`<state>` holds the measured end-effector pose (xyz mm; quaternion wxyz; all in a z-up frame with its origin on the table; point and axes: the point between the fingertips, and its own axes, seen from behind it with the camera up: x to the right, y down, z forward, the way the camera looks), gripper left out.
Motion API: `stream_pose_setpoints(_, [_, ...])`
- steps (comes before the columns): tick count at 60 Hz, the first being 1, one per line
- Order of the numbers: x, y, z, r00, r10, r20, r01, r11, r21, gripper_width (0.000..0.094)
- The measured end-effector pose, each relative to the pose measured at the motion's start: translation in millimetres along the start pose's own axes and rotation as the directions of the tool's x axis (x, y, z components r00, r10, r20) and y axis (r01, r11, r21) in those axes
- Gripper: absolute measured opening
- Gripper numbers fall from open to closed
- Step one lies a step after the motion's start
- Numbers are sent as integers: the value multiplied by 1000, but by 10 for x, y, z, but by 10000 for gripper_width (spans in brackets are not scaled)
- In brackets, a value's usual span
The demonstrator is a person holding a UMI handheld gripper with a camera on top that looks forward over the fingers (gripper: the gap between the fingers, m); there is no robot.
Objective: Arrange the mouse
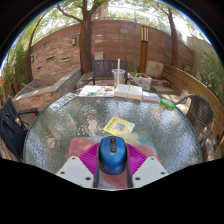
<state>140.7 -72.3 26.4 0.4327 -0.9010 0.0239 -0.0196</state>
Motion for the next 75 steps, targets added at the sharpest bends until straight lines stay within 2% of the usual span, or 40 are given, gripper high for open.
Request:
stream_pose_setpoints(7, [71,393,193,999,-4,32,7,996,-84,473])
stream_pose_setpoints(11, [76,352,183,998,-11,55,15,997,-73,552])
stream_pose_setpoints(13, [61,302,117,998,-23,57,27,997,-77,684])
stream_pose_setpoints(15, [48,259,50,998,-31,62,35,997,-67,870])
stream_pose_setpoints(18, [27,177,-75,997,-35,69,39,998,-47,813])
stream_pose_setpoints(22, [-8,39,-289,997,-25,71,27,999,-27,866])
stream_pose_setpoints(25, [-20,-54,-499,997,-17,70,18,1000,-20,845])
stream_pose_setpoints(35, [-17,-251,-1294,999,-26,27,25,999,33,854])
stream_pose_setpoints(54, [-158,-58,-2909,998,-48,-35,51,995,82,851])
stream_pose_setpoints(62, [-180,42,-3287,998,-49,-39,53,994,92,849])
stream_pose_setpoints(75, [-113,111,-3493,994,-77,-75,84,992,98,848])
